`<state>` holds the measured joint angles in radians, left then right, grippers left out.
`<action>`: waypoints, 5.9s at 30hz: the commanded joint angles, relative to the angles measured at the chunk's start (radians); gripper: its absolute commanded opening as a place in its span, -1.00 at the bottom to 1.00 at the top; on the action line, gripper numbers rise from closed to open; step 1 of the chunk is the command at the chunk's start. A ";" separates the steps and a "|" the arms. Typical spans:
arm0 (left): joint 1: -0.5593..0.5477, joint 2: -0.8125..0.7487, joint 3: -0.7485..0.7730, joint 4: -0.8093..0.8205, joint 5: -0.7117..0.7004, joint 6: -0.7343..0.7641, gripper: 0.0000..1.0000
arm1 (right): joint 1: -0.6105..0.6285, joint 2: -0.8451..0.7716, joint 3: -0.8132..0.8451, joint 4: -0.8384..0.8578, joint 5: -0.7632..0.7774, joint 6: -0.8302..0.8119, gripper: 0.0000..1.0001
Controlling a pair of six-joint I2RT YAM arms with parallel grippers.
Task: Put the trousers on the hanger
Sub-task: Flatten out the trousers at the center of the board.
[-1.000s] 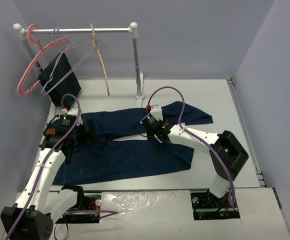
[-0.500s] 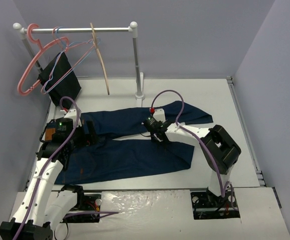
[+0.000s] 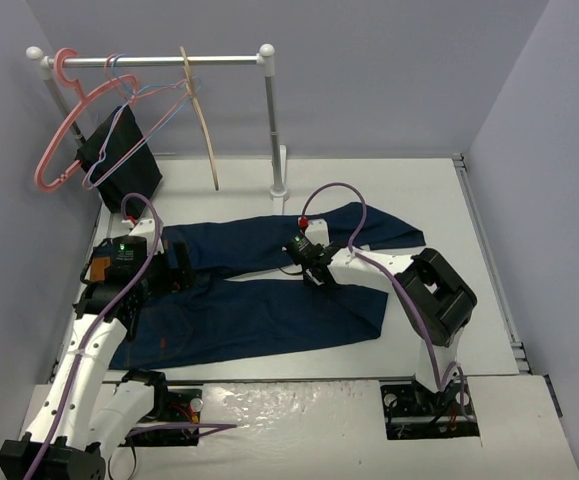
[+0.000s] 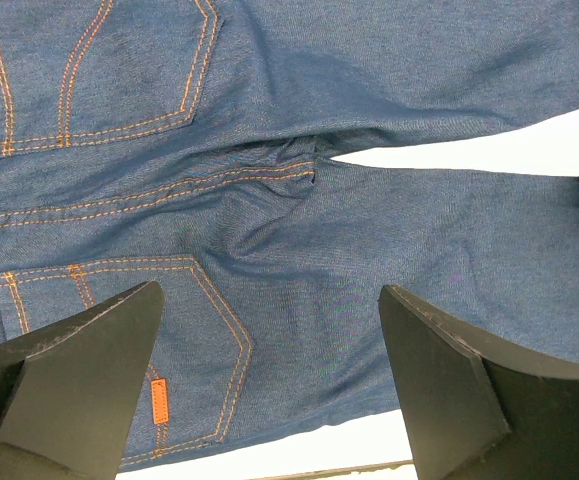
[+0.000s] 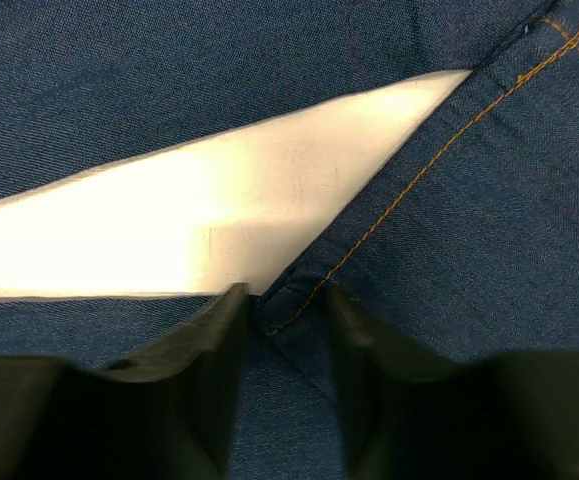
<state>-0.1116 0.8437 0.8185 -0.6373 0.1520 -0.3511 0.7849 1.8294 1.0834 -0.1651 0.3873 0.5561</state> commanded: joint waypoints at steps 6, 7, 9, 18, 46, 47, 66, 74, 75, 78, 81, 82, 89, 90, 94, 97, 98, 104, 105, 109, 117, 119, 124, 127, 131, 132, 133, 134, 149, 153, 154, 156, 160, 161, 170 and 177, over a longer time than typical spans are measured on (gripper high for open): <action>-0.002 0.003 0.011 0.054 0.001 0.015 0.75 | -0.036 -0.127 -0.066 -0.038 0.123 0.051 -1.00; -0.003 0.003 0.011 0.054 0.002 0.015 0.75 | -0.050 -0.177 -0.077 -0.065 0.157 0.069 -1.00; -0.002 -0.001 0.011 0.054 -0.002 0.014 0.75 | -0.106 -0.271 -0.095 -0.163 0.223 0.120 -1.00; -0.004 -0.008 0.011 0.052 -0.009 0.012 0.75 | -0.502 -0.801 -0.280 -0.436 0.215 0.289 -0.80; -0.005 0.018 0.014 0.043 -0.021 0.014 0.75 | -0.759 -0.172 0.177 0.008 -0.188 -0.065 0.20; -0.005 0.018 0.014 0.041 -0.028 0.014 0.75 | -0.775 -0.137 0.204 0.012 -0.262 -0.123 0.18; -0.005 0.043 0.014 0.039 -0.020 0.017 0.75 | -0.888 0.218 0.468 0.041 -0.753 -0.630 0.36; -0.003 0.042 0.016 0.042 -0.016 0.016 0.75 | -0.872 0.254 0.444 0.038 -0.807 -0.667 0.30; -0.003 0.044 0.015 0.040 -0.018 0.016 0.75 | -0.868 0.247 0.435 0.039 -0.818 -0.680 0.24; -0.004 0.054 0.017 0.035 -0.021 0.017 0.75 | -0.864 0.236 0.420 0.038 -0.845 -0.689 -0.06; -0.004 0.053 0.019 0.035 -0.020 0.017 0.75 | -0.856 0.220 0.409 0.038 -0.829 -0.683 -0.83; -0.005 0.052 0.018 0.036 -0.021 0.017 0.75 | -0.852 0.212 0.407 0.036 -0.815 -0.684 -0.96; -0.005 0.041 0.018 0.039 -0.022 0.017 0.75 | -0.672 -0.007 0.362 0.024 -0.443 -0.720 -1.00; -0.004 0.042 0.018 0.038 -0.022 0.016 0.75 | -0.613 -0.042 0.347 0.024 -0.383 -0.714 -1.00; -0.002 0.049 0.018 0.035 -0.027 0.014 0.75 | -0.398 -0.132 0.214 0.034 -0.232 -0.635 -0.95; 0.000 0.055 0.018 0.038 -0.020 0.014 0.75 | -0.198 -0.150 0.133 0.053 -0.174 -0.566 -0.82; 0.001 0.057 0.019 0.039 -0.017 0.015 0.75 | -0.155 -0.142 0.117 0.052 -0.163 -0.549 -0.73; 0.003 0.059 0.017 0.042 -0.005 0.014 0.75 | -0.004 -0.132 0.097 -0.008 -0.279 -0.438 0.00; 0.003 0.058 0.016 0.044 -0.002 0.014 0.75 | 0.008 -0.154 0.099 -0.011 -0.289 -0.428 0.07; 0.004 0.061 0.017 0.042 -0.002 0.012 0.75 | -0.012 -0.281 0.094 -0.020 -0.228 -0.339 0.17; 0.004 0.056 0.018 0.044 -0.001 0.013 0.75 | -0.266 -0.376 -0.080 0.010 -0.335 -0.091 0.14; 0.004 0.054 0.019 0.044 -0.006 0.012 0.75 | -0.285 -0.360 -0.120 0.039 -0.375 -0.067 0.14; 0.004 0.055 0.018 0.042 -0.008 0.012 0.75 | -0.317 -0.321 -0.209 0.150 -0.407 0.028 0.12; 0.005 0.057 0.018 0.041 -0.011 0.010 0.75 | -0.306 -0.284 -0.231 0.212 -0.344 0.046 0.12; 0.005 0.059 0.018 0.037 -0.015 0.010 0.75 | -0.295 -0.241 -0.240 0.277 -0.306 0.053 0.09; 0.004 0.060 0.018 0.037 -0.013 0.011 0.75 | -0.290 -0.233 -0.239 0.289 -0.302 0.053 0.09; 0.004 0.060 0.018 0.037 -0.013 0.011 0.75 | -0.286 -0.225 -0.237 0.301 -0.301 0.053 0.08; 0.004 0.061 0.018 0.038 -0.013 0.011 0.75 | -0.280 -0.214 -0.231 0.305 -0.298 0.052 0.08; 0.004 0.058 0.021 0.037 -0.012 0.012 0.75 | -0.197 -0.146 -0.224 0.114 -0.033 0.174 -0.06; 0.004 0.056 0.020 0.037 -0.018 0.012 0.75 | -0.197 -0.126 -0.220 0.108 -0.023 0.167 -0.40; 0.004 0.055 0.020 0.036 -0.021 0.012 0.75 | -0.197 -0.128 -0.219 0.108 -0.022 0.161 -0.48; 0.004 0.057 0.021 0.035 -0.023 0.011 0.75 | -0.200 -0.137 -0.208 0.110 -0.019 0.144 -0.75; 0.004 0.054 0.021 0.034 -0.021 0.011 0.75 | -0.209 -0.170 -0.172 0.108 -0.009 0.094 -1.00; 0.004 0.051 0.021 0.034 -0.022 0.011 0.75 | -0.215 -0.184 -0.163 0.103 -0.008 0.074 -1.00; 0.004 0.041 0.020 0.034 -0.026 0.013 0.75 | -0.438 -0.344 0.100 -0.024 0.144 -0.264 -1.00; 0.007 0.035 0.019 0.033 -0.030 0.014 0.75 | -0.882 -0.149 0.461 -0.050 0.068 -0.408 -0.33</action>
<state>-0.1112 0.8926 0.8185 -0.6310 0.1318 -0.3477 0.0586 1.5843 1.3593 -0.1711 0.4193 0.2674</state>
